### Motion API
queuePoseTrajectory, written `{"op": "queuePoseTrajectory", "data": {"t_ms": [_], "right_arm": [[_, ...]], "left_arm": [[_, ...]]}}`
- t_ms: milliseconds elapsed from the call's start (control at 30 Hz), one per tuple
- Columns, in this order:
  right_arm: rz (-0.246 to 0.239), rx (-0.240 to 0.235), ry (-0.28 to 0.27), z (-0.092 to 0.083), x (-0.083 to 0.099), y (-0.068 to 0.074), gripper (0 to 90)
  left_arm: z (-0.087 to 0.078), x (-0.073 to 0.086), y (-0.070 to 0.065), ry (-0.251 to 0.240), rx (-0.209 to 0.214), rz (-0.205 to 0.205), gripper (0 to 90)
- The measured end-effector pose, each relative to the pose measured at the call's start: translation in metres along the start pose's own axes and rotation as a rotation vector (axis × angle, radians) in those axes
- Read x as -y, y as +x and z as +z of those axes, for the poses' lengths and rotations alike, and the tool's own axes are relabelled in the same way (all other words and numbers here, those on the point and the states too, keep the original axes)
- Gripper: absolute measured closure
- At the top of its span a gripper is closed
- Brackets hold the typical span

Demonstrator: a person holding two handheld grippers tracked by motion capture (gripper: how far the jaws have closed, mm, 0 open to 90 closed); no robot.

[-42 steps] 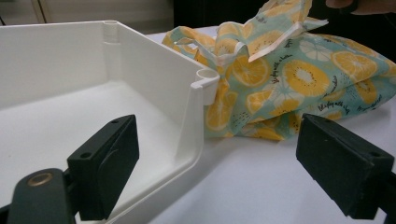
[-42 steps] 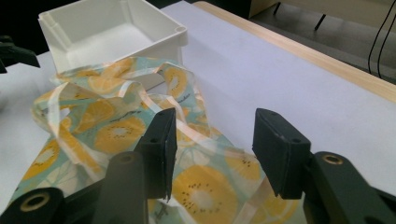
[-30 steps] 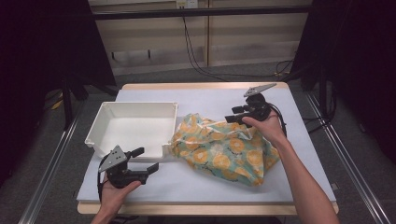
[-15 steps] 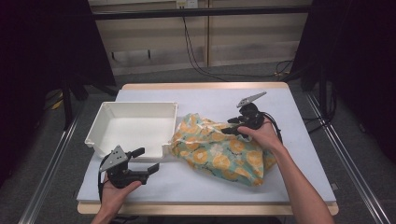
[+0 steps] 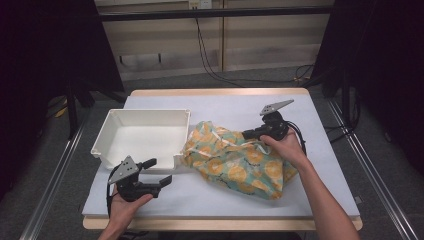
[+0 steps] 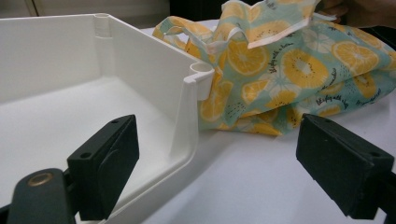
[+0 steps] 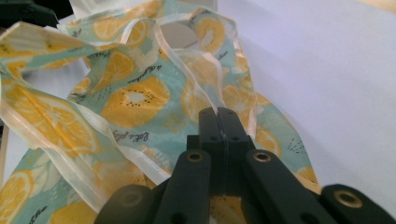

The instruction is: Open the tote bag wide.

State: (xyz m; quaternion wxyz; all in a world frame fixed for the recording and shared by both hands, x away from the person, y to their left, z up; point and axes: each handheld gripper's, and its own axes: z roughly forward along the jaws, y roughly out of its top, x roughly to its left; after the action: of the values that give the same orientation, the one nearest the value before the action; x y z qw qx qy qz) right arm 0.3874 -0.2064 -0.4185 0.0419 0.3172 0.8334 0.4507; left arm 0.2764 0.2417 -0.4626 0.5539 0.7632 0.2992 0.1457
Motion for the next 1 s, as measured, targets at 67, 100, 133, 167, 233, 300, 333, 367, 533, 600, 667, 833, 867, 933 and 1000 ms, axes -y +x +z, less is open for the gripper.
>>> {"op": "queuePoseTrajectory", "data": {"t_ms": [67,100,133,167,233,300,333,367,533,600,667,833,867,933,1000], "right_arm": [[0.003,-0.001,-0.021,-0.005,0.000,0.002,90.0],[0.006,-0.002,-0.036,-0.007,0.000,0.003,90.0],[0.008,-0.002,-0.046,-0.010,0.000,0.003,90.0],[0.008,-0.004,-0.056,-0.012,0.001,0.004,90.0],[0.012,-0.006,-0.074,-0.016,0.003,0.005,90.0],[0.018,-0.014,-0.089,-0.019,0.005,0.006,90.0],[0.018,-0.012,-0.094,-0.022,0.005,0.008,90.0],[0.018,-0.014,-0.100,-0.023,0.005,0.009,90.0],[0.003,-0.024,-0.126,-0.034,0.003,0.019,90.0],[-0.003,-0.031,-0.140,-0.039,0.003,0.022,90.0],[-0.003,-0.035,-0.158,-0.043,0.006,0.026,90.0],[-0.004,-0.041,-0.170,-0.051,0.012,0.034,90.0],[-0.004,-0.043,-0.177,-0.054,0.014,0.036,90.0],[-0.009,-0.048,-0.187,-0.057,0.016,0.040,90.0],[-0.007,-0.049,-0.191,-0.060,0.018,0.043,90.0]], "left_arm": [[0.000,0.000,0.000,-0.008,-0.001,-0.007,13.6],[-0.001,0.000,0.001,-0.008,-0.004,-0.003,13.7],[-0.001,0.000,0.001,-0.011,0.001,-0.004,13.7],[-0.001,0.001,0.001,-0.011,0.000,-0.010,13.7],[0.000,0.001,0.001,-0.004,-0.009,-0.003,13.8],[0.003,0.001,-0.001,-0.005,-0.004,-0.016,14.0],[0.004,0.001,-0.001,0.005,0.002,-0.008,14.0],[0.004,0.000,-0.002,0.004,0.003,0.000,14.1],[0.002,-0.001,-0.003,-0.023,-0.007,-0.007,14.8],[0.001,-0.001,-0.002,-0.026,-0.001,-0.008,17.1],[0.001,-0.001,-0.003,-0.031,0.002,-0.016,19.4],[0.001,-0.003,-0.005,-0.035,0.037,-0.015,24.3],[0.001,-0.004,-0.005,-0.031,0.041,-0.006,25.6],[0.002,-0.006,-0.007,-0.034,0.056,-0.009,27.6],[0.004,-0.008,-0.009,-0.041,0.066,-0.011,29.3]]}}
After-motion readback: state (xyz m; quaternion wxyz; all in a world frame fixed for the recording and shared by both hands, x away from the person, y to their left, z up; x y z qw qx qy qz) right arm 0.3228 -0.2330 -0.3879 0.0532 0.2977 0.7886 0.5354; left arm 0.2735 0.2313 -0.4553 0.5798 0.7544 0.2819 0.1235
